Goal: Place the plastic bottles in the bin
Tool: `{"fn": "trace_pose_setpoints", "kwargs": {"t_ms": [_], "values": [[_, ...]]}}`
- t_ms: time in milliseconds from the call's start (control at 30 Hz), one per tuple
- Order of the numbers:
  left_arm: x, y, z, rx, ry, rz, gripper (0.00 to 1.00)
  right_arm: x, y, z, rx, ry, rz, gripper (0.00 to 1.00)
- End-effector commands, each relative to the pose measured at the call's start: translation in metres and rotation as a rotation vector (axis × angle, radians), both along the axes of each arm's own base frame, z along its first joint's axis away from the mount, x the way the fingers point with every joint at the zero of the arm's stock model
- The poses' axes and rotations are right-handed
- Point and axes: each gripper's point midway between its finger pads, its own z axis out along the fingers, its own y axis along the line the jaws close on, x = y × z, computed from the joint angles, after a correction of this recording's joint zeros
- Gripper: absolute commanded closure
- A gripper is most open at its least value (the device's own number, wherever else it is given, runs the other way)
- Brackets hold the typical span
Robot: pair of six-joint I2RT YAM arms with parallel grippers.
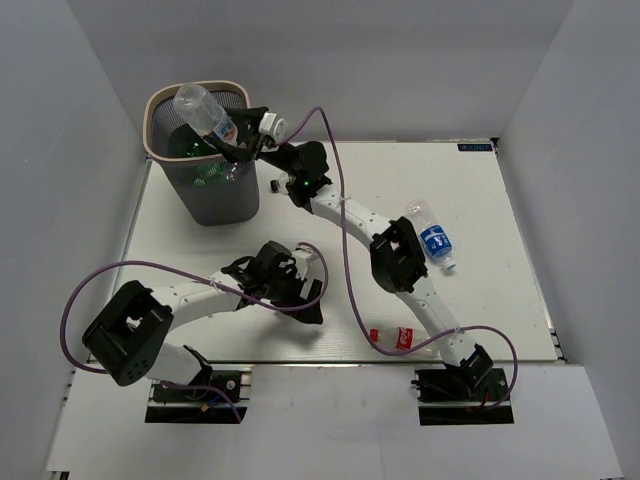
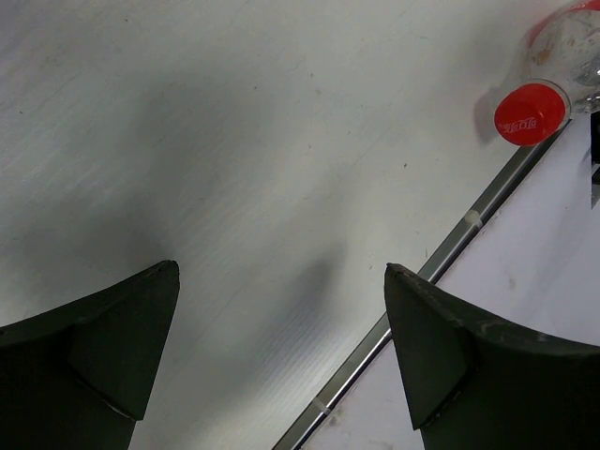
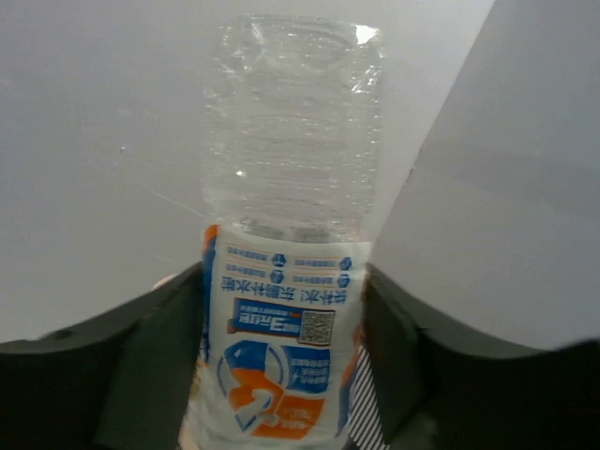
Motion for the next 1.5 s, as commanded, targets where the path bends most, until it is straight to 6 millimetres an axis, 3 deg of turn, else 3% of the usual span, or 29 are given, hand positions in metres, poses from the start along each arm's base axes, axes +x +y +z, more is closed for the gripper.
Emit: {"fn": "trace_pose_setpoints", "kwargs": {"t_ms": [0,67,300,433,500,533,567,600,633,667,700,733,767,800,833,900,933,967,1000,1033,1067,1100,1133,1167,1200,1267,1300,1333,1467], "values": [[0.000,-0.007,0.012,-0.030,-0.015,-0.032,0.00,0.001,-0.021,0.039,0.106,-0.048,-0.068,0.30],[-0.003,-0.009,0.012,-0.030,-0.014,-0.041,0.00,0.003,-0.023,0.042,0.108,-0.042,-0.084,0.10],[0.003,-0.016,0.019,-0.038,-0.043,-0.051,0.00,0.001,-0.034,0.058,0.102,-0.060,-0.099,0.10],[0.014,-0.026,0.029,-0.043,-0.099,-0.051,0.00,-0.009,-0.058,0.094,0.120,-0.079,-0.108,0.12],[0.027,-0.030,0.039,-0.045,-0.153,-0.043,0.00,0.004,-0.071,0.101,0.106,-0.039,-0.143,0.21],[0.033,-0.031,0.041,-0.027,-0.192,-0.032,0.00,-0.004,-0.089,0.125,0.120,-0.025,-0.147,0.40],[0.044,-0.035,0.050,-0.027,-0.231,-0.024,0.00,0.004,-0.099,0.132,0.134,0.026,-0.182,0.63],[0.051,-0.034,0.053,-0.010,-0.261,-0.019,0.00,0.030,-0.113,0.124,0.085,0.111,-0.237,0.92],[0.064,-0.028,0.044,0.066,-0.300,-0.010,0.00,0.021,-0.137,0.148,0.100,0.140,-0.257,1.00],[0.079,-0.031,0.052,0.089,-0.343,0.001,0.00,0.039,-0.155,0.145,0.083,0.180,-0.310,1.00],[0.091,-0.021,0.047,0.181,-0.382,0.010,0.00,0.059,-0.173,0.127,-0.013,0.292,-0.364,1.00],[0.106,-0.024,0.046,0.226,-0.401,0.017,0.00,0.061,-0.192,0.133,-0.019,0.327,-0.396,1.00],[0.117,-0.020,0.044,0.266,-0.416,0.027,0.00,0.082,-0.215,0.112,-0.081,0.410,-0.461,0.98],[0.128,-0.011,0.040,0.336,-0.427,0.046,0.00,0.095,-0.246,0.100,-0.138,0.489,-0.523,0.76],[0.145,-0.015,0.051,0.359,-0.483,0.037,0.00,0.106,-0.280,0.097,-0.169,0.505,-0.606,0.32],[0.167,-0.009,0.036,0.481,-0.520,0.037,0.00,0.110,-0.313,0.040,-0.384,0.654,-0.712,0.15],[0.185,-0.014,0.049,0.512,-0.575,0.027,0.00,0.113,-0.349,0.033,-0.423,0.681,-0.776,0.11],[0.198,-0.010,0.051,0.572,-0.607,0.041,0.00,0.103,-0.364,-0.013,-0.574,0.737,-0.789,0.11],[0.207,-0.010,0.037,0.628,-0.605,0.020,0.00,0.089,-0.370,-0.036,-0.643,0.792,-0.750,0.11],[0.224,-0.018,0.052,0.644,-0.658,0.019,0.00,0.078,-0.406,-0.063,-0.676,0.859,-0.776,0.14],[0.236,-0.017,0.054,0.668,-0.680,0.022,0.00,0.055,-0.417,-0.093,-0.754,0.871,-0.760,0.24],[0.252,-0.021,0.070,0.683,-0.729,0.048,0.00,0.045,-0.426,-0.099,-0.751,0.866,-0.732,0.36],[0.259,-0.023,0.062,0.714,-0.735,0.035,0.00,0.023,-0.437,-0.122,-0.770,0.893,-0.725,0.52],[0.266,-0.022,0.065,0.750,-0.764,0.013,0.00,0.007,-0.443,-0.118,-0.779,0.846,-0.724,0.89],[0.276,-0.025,0.075,0.755,-0.803,0.031,0.00,-0.013,-0.446,-0.167,-0.839,0.929,-0.686,1.00],[0.289,-0.023,0.074,0.819,-0.847,0.020,0.00,-0.039,-0.448,-0.163,-0.837,0.901,-0.656,1.00],[0.299,-0.021,0.081,0.831,-0.868,0.045,0.00,-0.053,-0.450,-0.193,-0.871,0.959,-0.629,0.98],[0.304,-0.017,0.084,0.877,-0.885,0.051,0.00,-0.060,-0.452,-0.187,-0.855,0.946,-0.634,0.95],[0.325,-0.006,0.094,0.931,-0.942,0.103,0.00,-0.076,-0.453,-0.206,-0.846,1.022,-0.606,0.92]]}}
